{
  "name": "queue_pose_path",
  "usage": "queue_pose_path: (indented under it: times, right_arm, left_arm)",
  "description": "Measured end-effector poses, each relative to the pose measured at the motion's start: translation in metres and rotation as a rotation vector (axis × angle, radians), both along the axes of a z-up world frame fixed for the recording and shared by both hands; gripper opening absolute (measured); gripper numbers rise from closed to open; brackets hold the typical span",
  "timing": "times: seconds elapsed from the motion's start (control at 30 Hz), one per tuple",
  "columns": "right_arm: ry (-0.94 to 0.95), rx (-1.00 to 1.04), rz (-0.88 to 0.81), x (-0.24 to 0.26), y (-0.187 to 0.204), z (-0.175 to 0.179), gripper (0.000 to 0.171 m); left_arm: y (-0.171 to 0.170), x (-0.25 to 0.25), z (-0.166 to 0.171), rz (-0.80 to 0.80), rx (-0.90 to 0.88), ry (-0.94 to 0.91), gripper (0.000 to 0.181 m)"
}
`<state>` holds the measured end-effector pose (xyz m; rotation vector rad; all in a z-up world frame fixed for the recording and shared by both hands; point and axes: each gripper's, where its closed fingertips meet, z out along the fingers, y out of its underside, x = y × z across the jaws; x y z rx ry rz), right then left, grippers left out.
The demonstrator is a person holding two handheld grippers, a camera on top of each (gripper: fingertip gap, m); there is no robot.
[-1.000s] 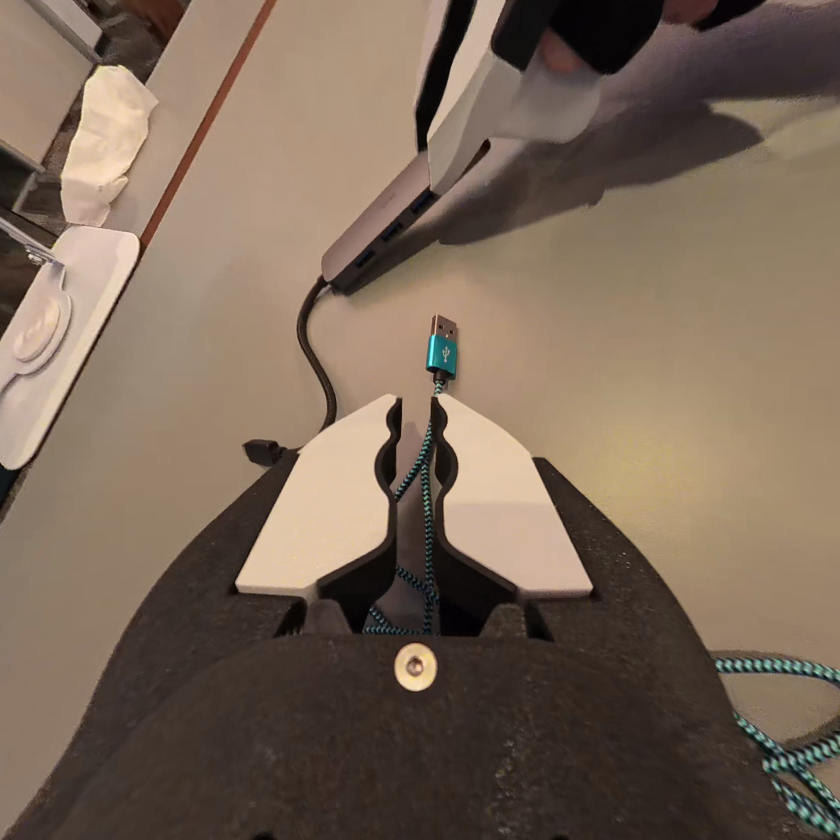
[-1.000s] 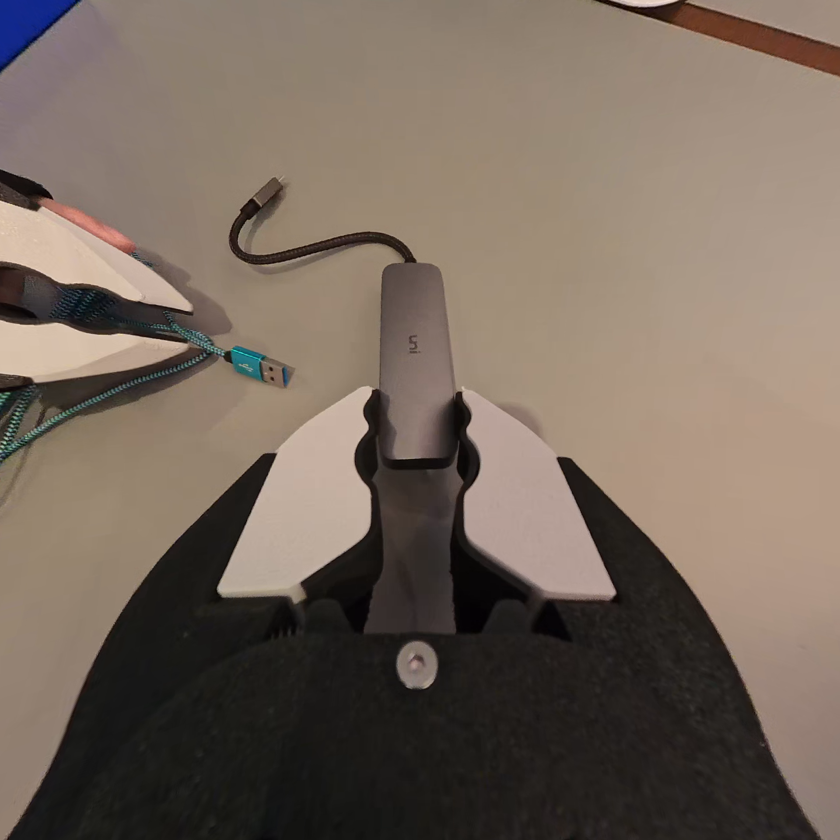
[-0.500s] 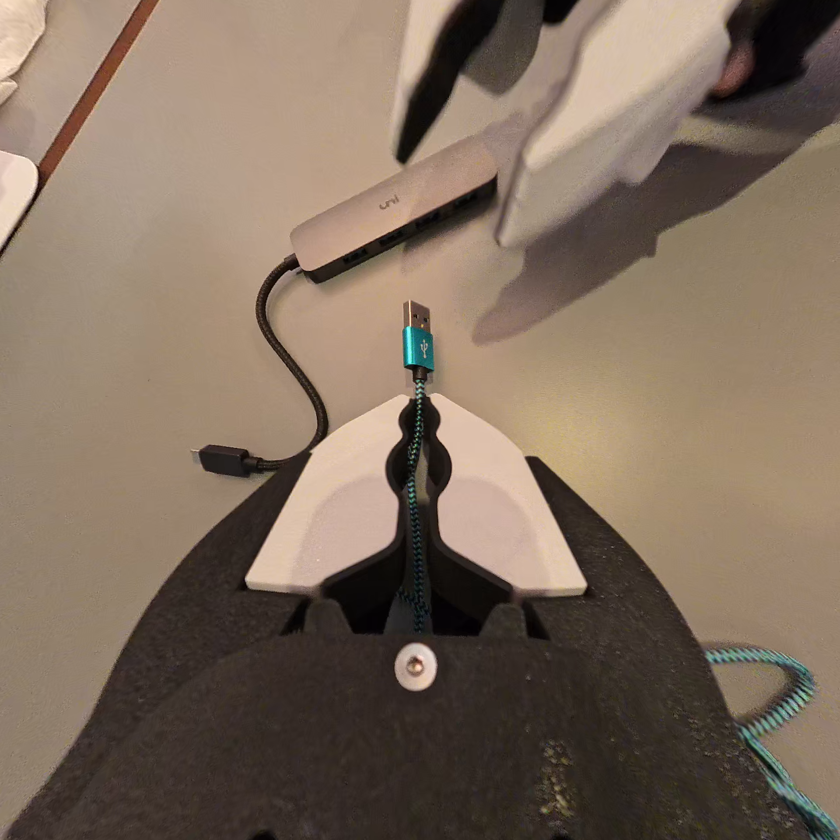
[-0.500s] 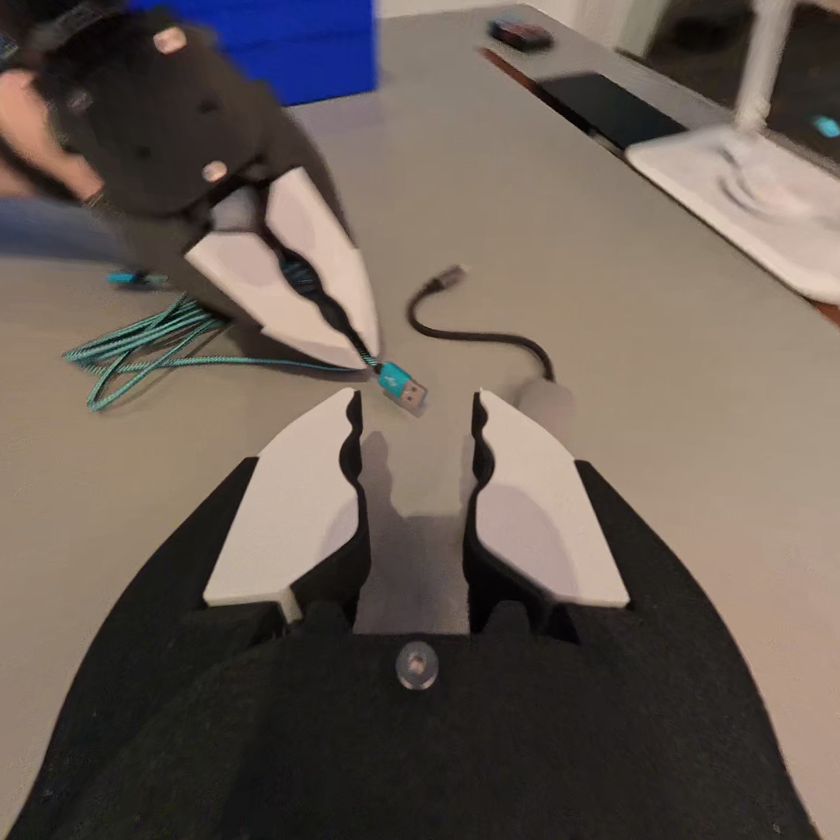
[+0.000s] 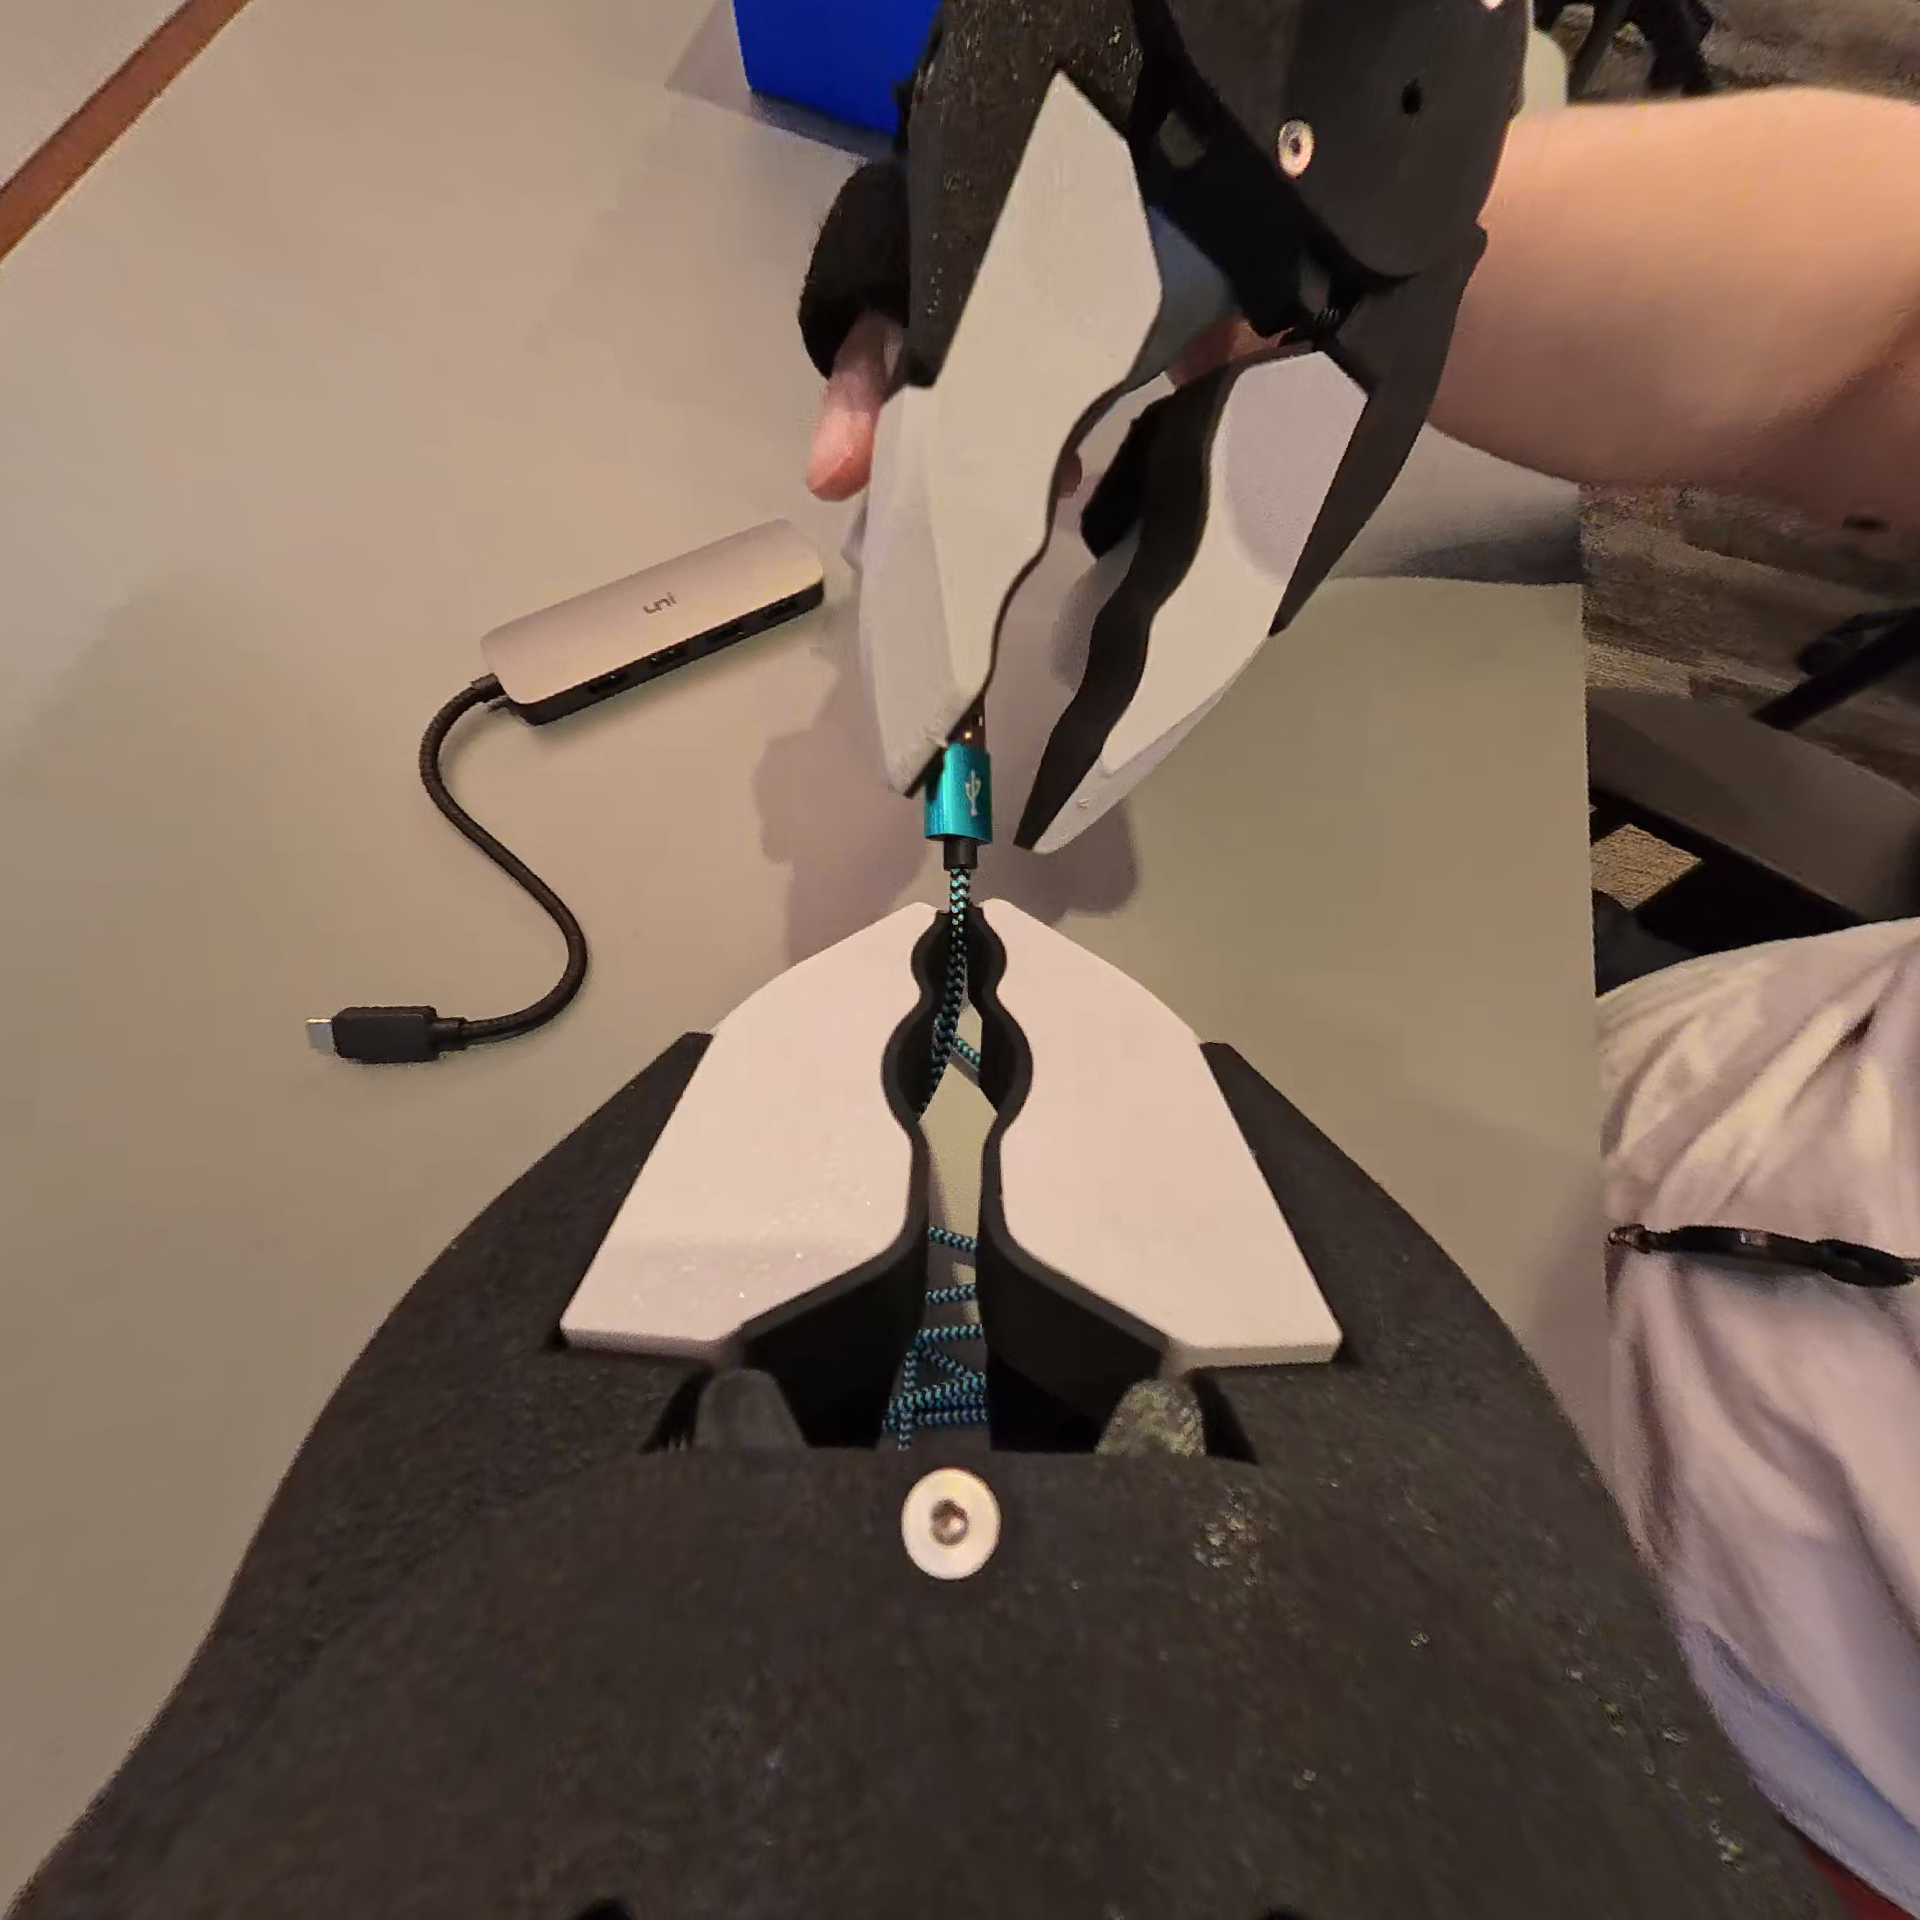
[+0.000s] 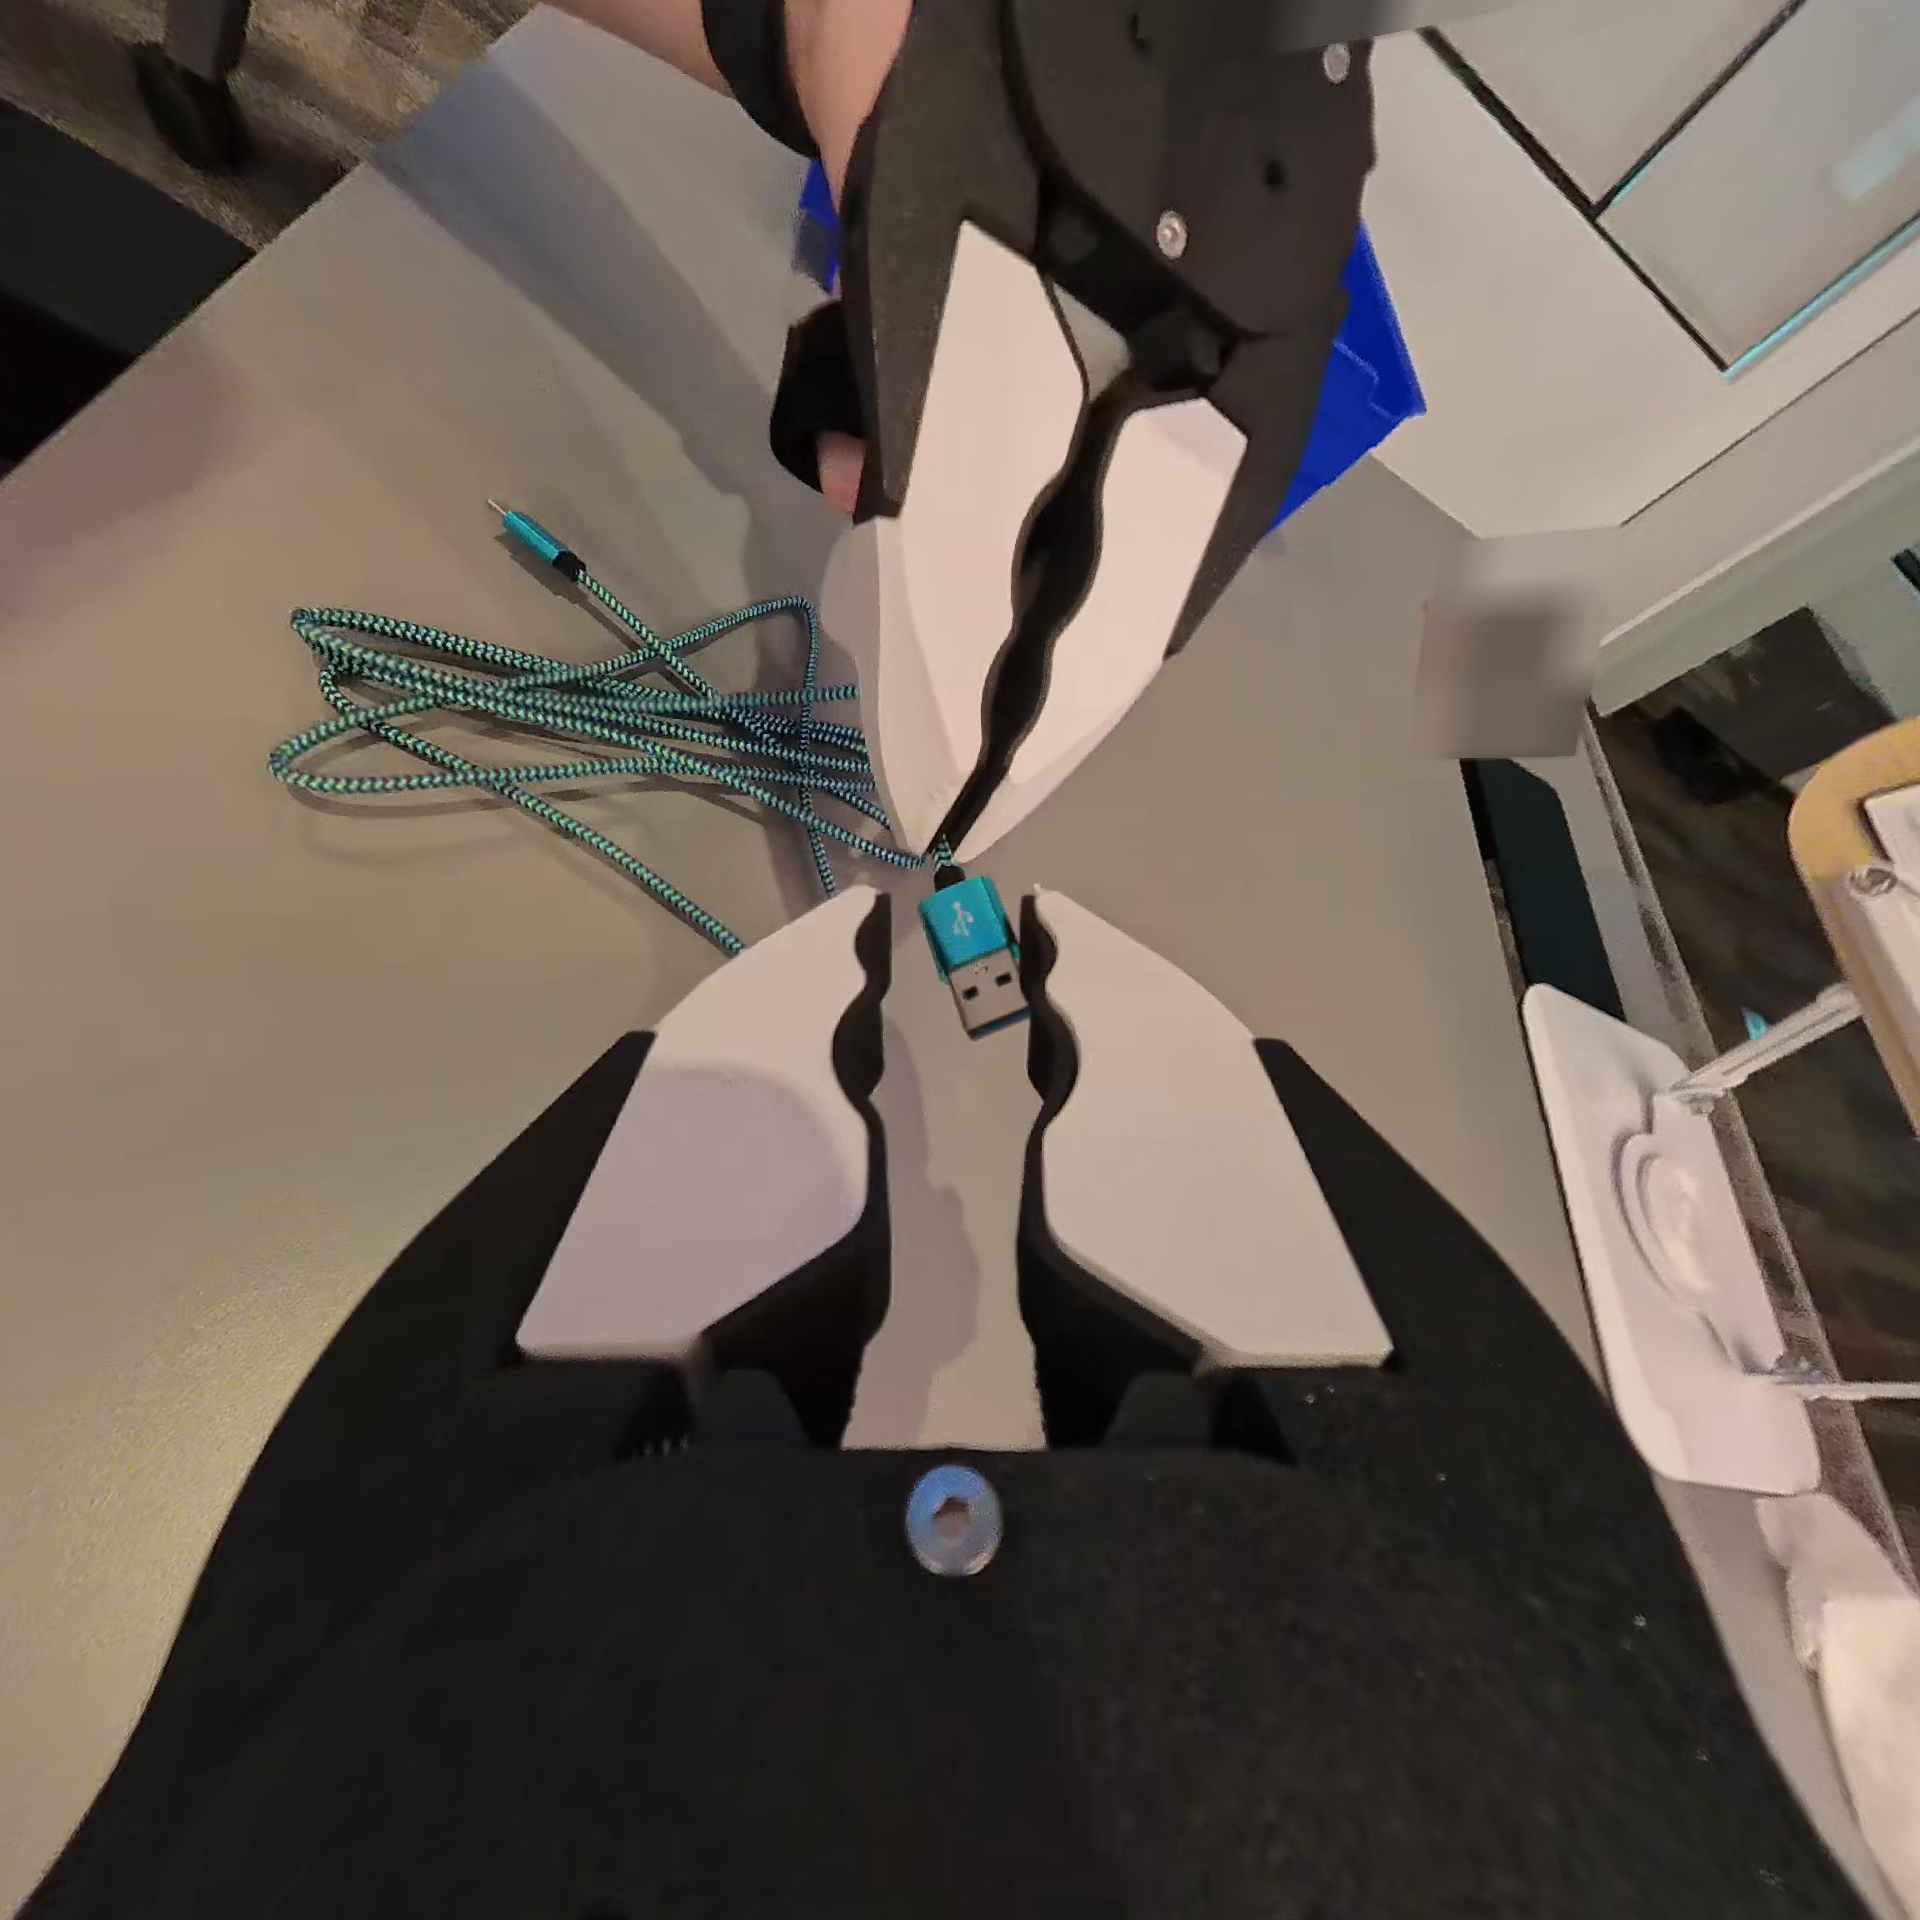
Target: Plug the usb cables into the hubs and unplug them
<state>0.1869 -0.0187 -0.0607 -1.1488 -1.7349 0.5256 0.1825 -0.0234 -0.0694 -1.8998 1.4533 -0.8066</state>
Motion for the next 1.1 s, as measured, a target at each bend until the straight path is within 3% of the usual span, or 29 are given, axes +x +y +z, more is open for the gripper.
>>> queue_pose_path:
  times: [0.33,0.47,0.53,0.73,1.1]
  right_arm:
    - [-0.106,0.047,0.037,-0.001,-0.007,0.002,0.017]
    - [-0.061,-0.137,-0.004,0.001,-0.005,0.005,0.016]
    - [-0.034,-0.269,-0.022,0.002,-0.004,0.005,0.016]
    - [0.177,-0.628,-0.001,0.006,0.0,0.018,0.016]
    - [0.351,-0.711,0.096,0.007,-0.007,0.035,0.015]
  left_arm:
    - [-0.014,0.003,0.012,-0.052,-0.075,-0.085,0.002]
    - [-0.009,0.007,0.02,-0.034,0.005,-0.164,0.008]
    - [-0.006,0.008,0.03,-0.024,0.103,-0.222,0.017]
    - [-0.002,0.009,0.047,0.027,0.45,-0.276,0.022]
    - [-0.004,0.019,0.054,0.052,0.379,-0.416,0.008]
